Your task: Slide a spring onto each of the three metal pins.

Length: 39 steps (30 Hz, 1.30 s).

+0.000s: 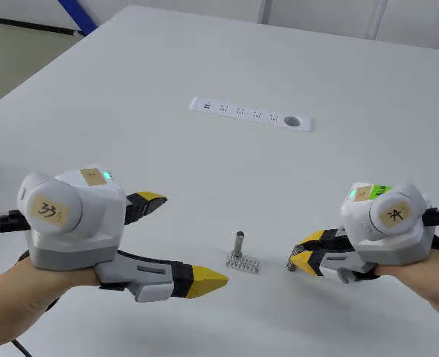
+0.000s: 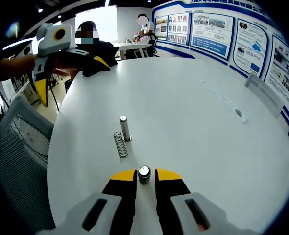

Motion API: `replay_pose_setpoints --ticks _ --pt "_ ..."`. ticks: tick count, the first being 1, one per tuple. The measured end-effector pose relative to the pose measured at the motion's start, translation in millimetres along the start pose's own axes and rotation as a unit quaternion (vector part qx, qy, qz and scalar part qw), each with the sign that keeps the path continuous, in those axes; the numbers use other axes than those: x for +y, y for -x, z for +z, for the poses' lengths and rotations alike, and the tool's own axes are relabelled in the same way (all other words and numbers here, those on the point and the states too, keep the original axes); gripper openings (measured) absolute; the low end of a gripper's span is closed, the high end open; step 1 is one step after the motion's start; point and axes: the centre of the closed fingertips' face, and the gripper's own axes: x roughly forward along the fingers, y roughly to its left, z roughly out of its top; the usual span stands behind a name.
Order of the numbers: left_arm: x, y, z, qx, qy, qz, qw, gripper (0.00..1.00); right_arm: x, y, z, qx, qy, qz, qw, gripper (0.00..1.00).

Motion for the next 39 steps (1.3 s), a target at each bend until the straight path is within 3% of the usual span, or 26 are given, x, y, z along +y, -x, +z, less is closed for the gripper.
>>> replay_pose_setpoints --ticks 4,8,12,15,19,21,23,28,33,37,39 --pt "-0.2 1.0 2.0 -0.003 -0.001 0.000 1.0000 0.95 -7.0 14.2 19.3 -0.043 -0.027 -0.009 0.9987 0.17" --pt "-1.7 1.4 2.8 -0.002 -0.004 0.000 1.0000 0.95 -21.6 36.2 40.9 -0.093 -0.064 -0.028 0.9932 0.17" --pt "-4.5 0.7 4.1 -0.002 -0.008 -0.004 1.0000 0.95 -30.3 49.1 45.0 -0.097 -0.075 -0.042 0.9916 0.17" --pt "-5.6 0.8 3.4 0.000 -0.011 -0.007 0.9999 0.95 -28.1 51.5 45.3 -0.097 -0.076 -0.043 0.9914 0.17" --pt "-4.9 2.0 4.0 -0.002 -0.009 -0.007 0.9999 0.95 -11.7 47.2 47.0 -0.096 -0.071 -0.030 0.9924 0.17" --pt "-3.5 2.9 4.8 -0.006 -0.007 -0.006 0.9999 0.95 1.6 42.3 48.7 -0.093 -0.055 -0.016 0.9940 0.17" --pt "-1.9 3.4 2.7 -0.004 -0.007 -0.004 1.0000 0.95 9.2 38.5 50.9 -0.087 -0.022 -0.024 0.9957 0.17" --pt "-1.1 3.6 -4.1 0.005 -0.006 -0.005 1.0000 0.95 35.9 25.3 58.3 -0.094 -0.026 0.005 0.9952 0.17" --pt "-0.6 3.2 -5.6 0.006 -0.005 -0.008 0.9999 0.95 58.8 6.8 51.7 -0.067 0.007 0.029 0.9973 0.17" --pt "2.0 4.5 -7.2 0.007 -0.004 -0.009 0.9999 0.95 64.8 -6.7 40.2 -0.028 0.051 0.028 0.9979 0.17" --pt "3.6 5.2 -8.4 0.009 -0.004 -0.008 0.9999 0.95 65.0 -10.9 39.3 -0.025 0.051 0.024 0.9981 0.17"
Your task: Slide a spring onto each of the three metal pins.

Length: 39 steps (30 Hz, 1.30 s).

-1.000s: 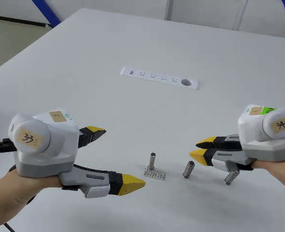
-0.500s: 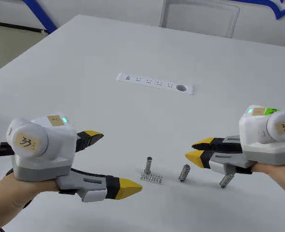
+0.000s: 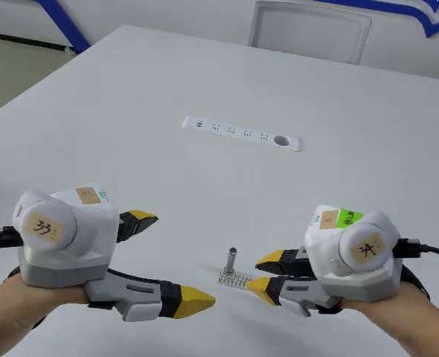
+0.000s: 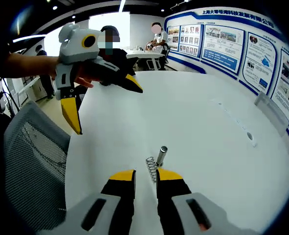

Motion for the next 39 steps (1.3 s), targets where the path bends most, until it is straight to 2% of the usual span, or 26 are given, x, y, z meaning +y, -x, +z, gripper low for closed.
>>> replay_pose_setpoints --ticks 10,16,20,23,28,37,39 --pt "12.4 4.5 -4.3 -0.004 0.011 0.009 0.9999 0.95 -6.7 -24.4 -5.3 0.018 -0.027 -0.005 0.9995 0.19" --pt "14.2 4.6 -12.6 0.005 0.013 0.008 0.9999 0.94 -8.7 -36.5 -13.5 0.037 -0.027 -0.009 0.9989 0.19" --pt "16.5 5.0 -15.7 0.006 0.017 0.009 0.9998 0.94 -11.1 -41.5 -13.8 0.037 -0.030 -0.015 0.9987 0.20" --pt "20.8 5.6 -16.4 0.004 0.023 0.013 0.9996 0.94 -14.4 -46.2 -20.2 0.050 -0.030 -0.021 0.9981 0.20" --pt "21.3 6.9 -20.4 0.011 0.016 0.014 0.9997 0.94 -15.3 -50.1 -20.7 0.048 -0.052 -0.015 0.9974 0.20" --pt "19.4 6.4 -25.4 0.013 0.025 0.011 0.9996 0.93 -11.6 -56.6 -30.0 0.070 -0.036 -0.015 0.9968 0.20" --pt "18.6 6.4 -26.2 0.014 0.025 0.009 0.9995 0.93 -6.6 -58.2 -33.6 0.080 -0.037 -0.005 0.9961 0.20"
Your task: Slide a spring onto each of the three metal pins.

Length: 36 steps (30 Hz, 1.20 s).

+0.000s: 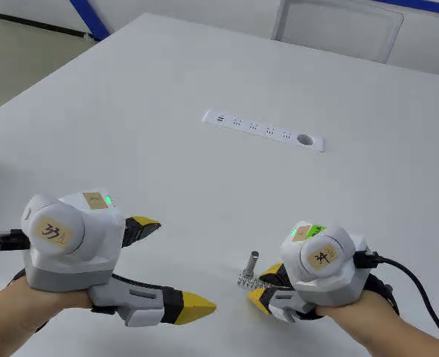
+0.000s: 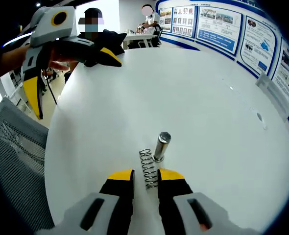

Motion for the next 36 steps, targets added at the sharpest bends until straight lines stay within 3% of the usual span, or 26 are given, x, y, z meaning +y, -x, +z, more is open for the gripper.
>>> replay_pose_setpoints --ticks 9,13,17,21,23,28,33,36 --pt "1.7 1.4 1.6 0.001 -0.004 0.000 1.0000 0.92 3.0 1.4 -0.5 -0.004 -0.005 0.012 0.9999 0.18" --pt "0.1 1.5 1.7 0.000 -0.005 -0.001 1.0000 0.92 6.2 3.5 -1.3 -0.005 -0.013 0.019 0.9997 0.12" --pt "-5.2 0.7 -1.1 0.005 -0.004 -0.007 1.0000 0.91 7.2 3.4 -1.3 0.001 -0.010 0.016 0.9998 0.12" --pt "-14.6 1.1 3.1 -0.005 0.008 -0.025 0.9996 0.88 9.2 5.7 -2.6 0.008 -0.006 0.014 0.9998 0.11" --pt "-18.6 1.7 2.9 -0.003 0.006 -0.033 0.9994 0.82 9.1 11.4 0.0 0.004 -0.007 0.014 0.9999 0.11" --pt "-28.0 -0.2 2.6 0.006 -0.004 -0.047 0.9989 0.78 6.7 33.4 18.8 -0.028 -0.005 0.014 0.9995 0.11" --pt "-48.1 -2.5 9.1 0.009 -0.018 -0.083 0.9964 0.67 9.6 61.6 39.2 -0.068 -0.008 0.025 0.9974 0.11" --pt "-59.4 -4.9 15.3 0.010 -0.035 -0.099 0.9944 0.64 15.4 78.0 44.3 -0.073 0.018 0.031 0.9967 0.11"
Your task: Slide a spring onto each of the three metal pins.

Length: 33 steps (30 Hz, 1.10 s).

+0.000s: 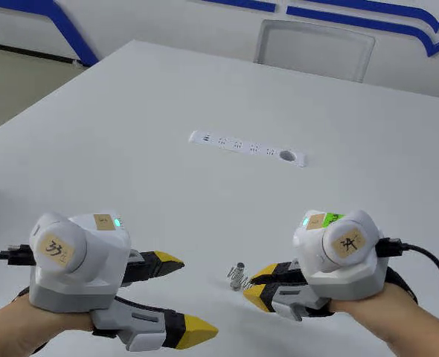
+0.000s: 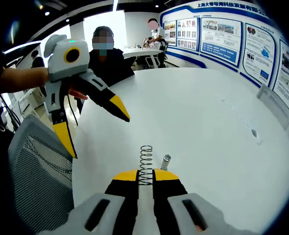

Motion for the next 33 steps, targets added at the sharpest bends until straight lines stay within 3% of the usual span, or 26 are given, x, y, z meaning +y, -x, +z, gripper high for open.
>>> replay_pose_setpoints --ticks 3,12,19,21,26,33 --pt "-6.2 -2.8 9.1 0.001 -0.020 -0.007 0.9998 0.61 10.4 12.5 4.1 0.006 0.052 0.015 0.9985 0.11" --pt "-37.0 -10.8 30.5 -0.004 -0.061 -0.054 0.9967 0.47 45.3 34.8 17.8 -0.004 0.109 0.066 0.9918 0.11" --pt "-52.8 -16.4 31.9 0.002 -0.093 -0.070 0.9933 0.30 54.8 36.8 16.0 0.005 0.145 0.070 0.9869 0.11" --pt "-54.5 -18.6 29.8 0.012 -0.104 -0.069 0.9921 0.28 57.1 37.6 14.4 0.012 0.164 0.072 0.9838 0.11" --pt "-59.3 -19.3 27.7 0.025 -0.120 -0.077 0.9895 0.24 62.9 40.2 13.1 0.017 0.174 0.085 0.9810 0.11" --pt "-62.6 -16.5 24.4 0.040 -0.128 -0.089 0.9870 0.19 67.7 43.6 12.1 0.026 0.200 0.101 0.9743 0.11"
